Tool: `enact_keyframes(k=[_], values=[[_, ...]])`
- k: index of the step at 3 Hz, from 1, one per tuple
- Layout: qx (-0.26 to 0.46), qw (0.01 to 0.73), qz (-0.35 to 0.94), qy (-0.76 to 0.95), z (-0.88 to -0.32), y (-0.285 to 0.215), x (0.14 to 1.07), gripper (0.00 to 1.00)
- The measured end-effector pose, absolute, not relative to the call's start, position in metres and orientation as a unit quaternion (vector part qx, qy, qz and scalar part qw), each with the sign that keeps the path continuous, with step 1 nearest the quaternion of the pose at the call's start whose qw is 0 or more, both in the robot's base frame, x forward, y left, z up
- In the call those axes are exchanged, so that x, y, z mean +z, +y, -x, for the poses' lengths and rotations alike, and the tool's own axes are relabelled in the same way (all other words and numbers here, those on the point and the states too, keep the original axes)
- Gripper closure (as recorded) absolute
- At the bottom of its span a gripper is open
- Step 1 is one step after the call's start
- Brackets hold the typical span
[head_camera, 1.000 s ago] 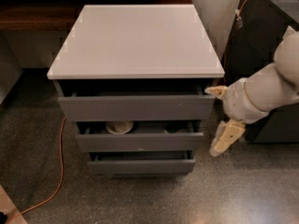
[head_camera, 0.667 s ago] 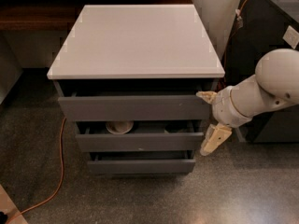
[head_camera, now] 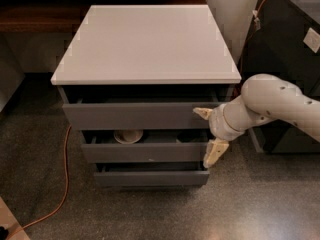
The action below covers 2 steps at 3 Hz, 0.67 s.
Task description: Pick apple from middle drawer and place on counter
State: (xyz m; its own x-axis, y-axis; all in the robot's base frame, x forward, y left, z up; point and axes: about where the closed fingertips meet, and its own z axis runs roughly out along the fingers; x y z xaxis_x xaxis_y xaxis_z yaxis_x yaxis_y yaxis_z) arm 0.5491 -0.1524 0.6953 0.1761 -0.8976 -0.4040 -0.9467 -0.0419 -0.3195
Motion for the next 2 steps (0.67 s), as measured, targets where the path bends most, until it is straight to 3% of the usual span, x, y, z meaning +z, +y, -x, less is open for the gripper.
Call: enact_keyframes(k=[2], values=[[0.052,0.263,0.736,0.622,-0.565,-0.142,0.624,0.00]])
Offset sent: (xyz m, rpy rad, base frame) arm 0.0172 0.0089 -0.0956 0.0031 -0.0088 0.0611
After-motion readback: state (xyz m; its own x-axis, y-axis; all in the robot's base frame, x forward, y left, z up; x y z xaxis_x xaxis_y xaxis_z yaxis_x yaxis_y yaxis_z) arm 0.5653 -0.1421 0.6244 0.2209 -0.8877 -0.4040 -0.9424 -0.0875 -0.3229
